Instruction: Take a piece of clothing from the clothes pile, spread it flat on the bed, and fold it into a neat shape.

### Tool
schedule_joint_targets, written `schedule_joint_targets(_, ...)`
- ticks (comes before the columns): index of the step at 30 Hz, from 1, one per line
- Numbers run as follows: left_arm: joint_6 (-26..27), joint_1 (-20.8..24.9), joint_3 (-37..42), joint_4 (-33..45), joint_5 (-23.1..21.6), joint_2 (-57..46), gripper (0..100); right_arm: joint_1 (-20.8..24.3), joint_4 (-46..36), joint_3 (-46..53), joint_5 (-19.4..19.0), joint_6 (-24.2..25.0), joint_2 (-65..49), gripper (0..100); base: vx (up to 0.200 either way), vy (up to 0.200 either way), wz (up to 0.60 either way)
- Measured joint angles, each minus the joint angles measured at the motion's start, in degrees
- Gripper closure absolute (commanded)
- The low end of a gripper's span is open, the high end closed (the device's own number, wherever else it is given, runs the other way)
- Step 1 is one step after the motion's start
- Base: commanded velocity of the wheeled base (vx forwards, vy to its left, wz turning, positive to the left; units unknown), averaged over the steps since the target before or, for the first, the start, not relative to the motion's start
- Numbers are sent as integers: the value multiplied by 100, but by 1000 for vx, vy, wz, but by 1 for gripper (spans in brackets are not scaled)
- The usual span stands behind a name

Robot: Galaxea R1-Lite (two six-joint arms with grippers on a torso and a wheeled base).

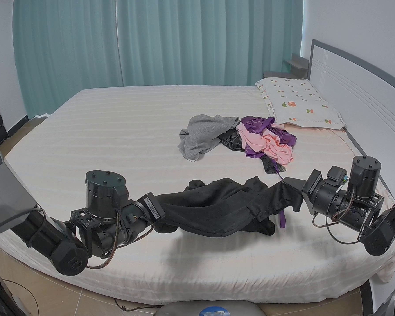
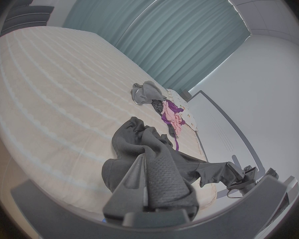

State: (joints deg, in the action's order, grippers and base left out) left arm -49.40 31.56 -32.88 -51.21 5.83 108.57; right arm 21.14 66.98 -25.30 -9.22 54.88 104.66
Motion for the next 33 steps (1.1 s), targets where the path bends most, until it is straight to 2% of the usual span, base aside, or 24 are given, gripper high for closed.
schedule_joint_targets(7,-26,-22,30,-347,13,152,100,41,-2,22,11,-1,-13,100,0,0,0)
schedule_joint_targets(13,-274,-52,22,-350,-35,184,100,79,-2,24,24,-11,-16,100,0,200,0)
schedule_joint_targets(33,-288,-52,38,-315,-50,44,100,82,-5,18,85,-30,-77,100,0,200,0)
